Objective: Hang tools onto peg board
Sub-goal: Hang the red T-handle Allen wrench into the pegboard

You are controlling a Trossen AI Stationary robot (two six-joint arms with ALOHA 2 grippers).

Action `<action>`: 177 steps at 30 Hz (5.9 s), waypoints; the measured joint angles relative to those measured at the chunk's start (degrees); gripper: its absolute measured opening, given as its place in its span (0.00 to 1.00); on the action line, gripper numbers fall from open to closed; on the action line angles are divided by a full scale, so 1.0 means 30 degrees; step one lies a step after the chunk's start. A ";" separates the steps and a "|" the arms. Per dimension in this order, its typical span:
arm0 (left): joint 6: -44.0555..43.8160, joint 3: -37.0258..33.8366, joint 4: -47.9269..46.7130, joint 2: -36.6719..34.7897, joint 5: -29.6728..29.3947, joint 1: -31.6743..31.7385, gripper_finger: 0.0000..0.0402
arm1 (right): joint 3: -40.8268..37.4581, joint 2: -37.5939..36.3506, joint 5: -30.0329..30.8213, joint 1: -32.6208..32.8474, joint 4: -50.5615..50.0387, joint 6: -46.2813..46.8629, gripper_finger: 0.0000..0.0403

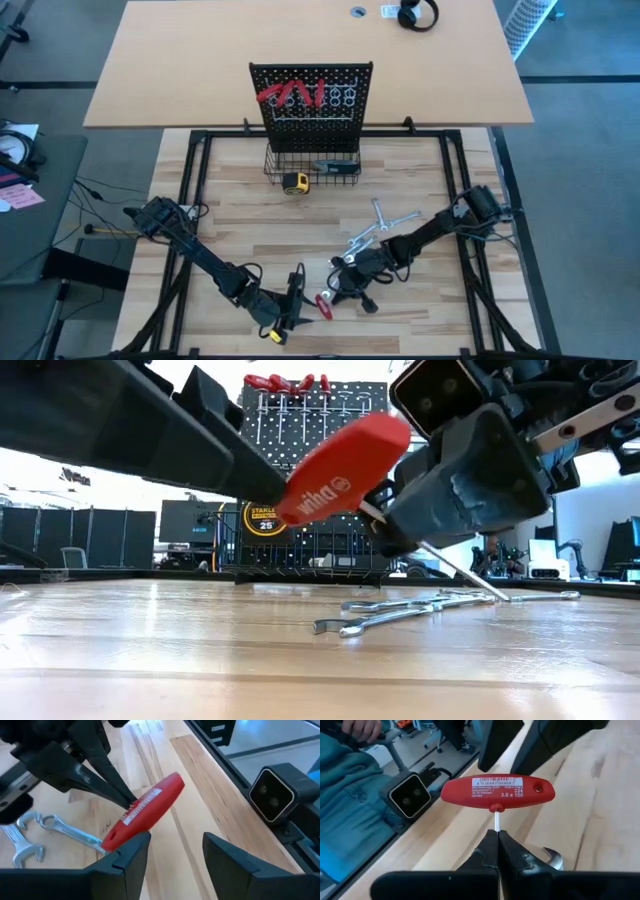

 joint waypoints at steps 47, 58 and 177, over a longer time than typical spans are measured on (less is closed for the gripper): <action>0.3378 0.0007 0.1366 -0.0005 -0.3939 0.0356 0.48 | 0.0044 -0.0044 0.0037 -0.0393 0.1699 0.1261 0.01; 0.1336 0.0007 0.1084 -0.0007 -0.4086 0.0328 0.10 | 0.0023 -0.0036 0.1094 -0.0441 0.1525 0.1153 0.05; -0.5474 -0.0004 -0.5798 -0.1020 -0.7818 -0.1364 0.41 | 0.9311 -1.0302 0.9443 -1.2986 -0.3634 -1.0869 0.13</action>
